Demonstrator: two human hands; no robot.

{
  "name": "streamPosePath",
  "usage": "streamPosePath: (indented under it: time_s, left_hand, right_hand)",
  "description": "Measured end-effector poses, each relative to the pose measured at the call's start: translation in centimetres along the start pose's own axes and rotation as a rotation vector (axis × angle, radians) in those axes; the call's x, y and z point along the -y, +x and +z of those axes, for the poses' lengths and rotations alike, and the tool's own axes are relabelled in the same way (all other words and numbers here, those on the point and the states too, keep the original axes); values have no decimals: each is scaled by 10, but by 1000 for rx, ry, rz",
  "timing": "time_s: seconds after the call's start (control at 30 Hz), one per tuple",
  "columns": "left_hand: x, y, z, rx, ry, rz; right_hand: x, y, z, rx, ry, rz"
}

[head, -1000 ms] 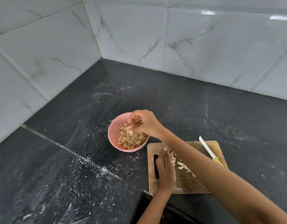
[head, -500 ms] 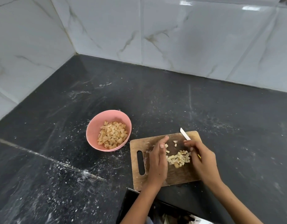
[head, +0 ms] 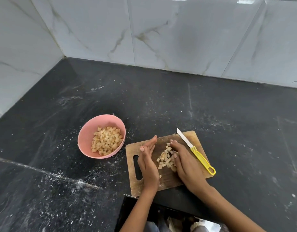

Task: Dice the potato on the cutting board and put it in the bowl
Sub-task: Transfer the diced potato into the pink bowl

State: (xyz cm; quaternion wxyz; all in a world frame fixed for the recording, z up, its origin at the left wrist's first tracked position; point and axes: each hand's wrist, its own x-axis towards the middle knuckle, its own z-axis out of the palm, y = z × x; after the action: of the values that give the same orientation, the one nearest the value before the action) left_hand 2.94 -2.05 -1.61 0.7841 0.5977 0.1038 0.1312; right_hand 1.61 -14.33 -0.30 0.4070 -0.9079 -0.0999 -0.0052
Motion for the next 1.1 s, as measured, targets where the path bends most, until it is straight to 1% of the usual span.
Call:
streamPosePath:
  time_s: [0.07,0.1,0.17,0.23,0.27,0.3,0.37,0.4,0.43,0.53,0.6,0.7,0.83,0.9,1.03,1.1]
  left_hand:
    - [-1,2,-2,-3,-9,-14]
    - [-2,3,-3,1,-13,-20]
    - [-1,3,-4,18,-15,-28]
    - [0,4,-6,54,1,-39]
    - [1,4,-7,72,16,-44]
    - [1,4,-7,89,33,-46]
    - [1,4,-7,125,74,-41]
    - [1,4,-7,142,88,-39]
    - [0,4,-8,158,96,-40]
    - [-2,6,-11,187,91,-68]
    - [-3,8,-14,192,70,-92]
    - [-2,7,-14,182,50,-110]
    - [-1,5,-12,162,39,-111]
    - [-1,4,-11,138,42,-109]
    - [-1,3,-8,124,25,-122]
    - [-2,3,-10,112,6,-130]
  right_hand:
    - [-1,13,-4,-12,-79,16]
    - [-1,17,-2,23,-123,14]
    - [-1,16,5,130,-171,-59]
    - [-1,10,3,212,-86,-93]
    - [-2,7,-3,204,-14,-71]
    - [-4,6,-11,152,26,-42]
    - [-13,6,-29,27,-19,25]
    - [-17,5,-38,12,-70,74]
    - [-19,4,-46,46,-110,145]
    - [-16,3,-54,240,-123,347]
    - [-9,11,-48,302,-156,348]
    - [4,28,-37,298,-182,304]
    - [8,23,-33,253,-118,387]
    - [13,9,-25,199,-237,313]
    - [20,-10,6,14,-526,-31]
    - [14,-6,17,-58,-575,-122]
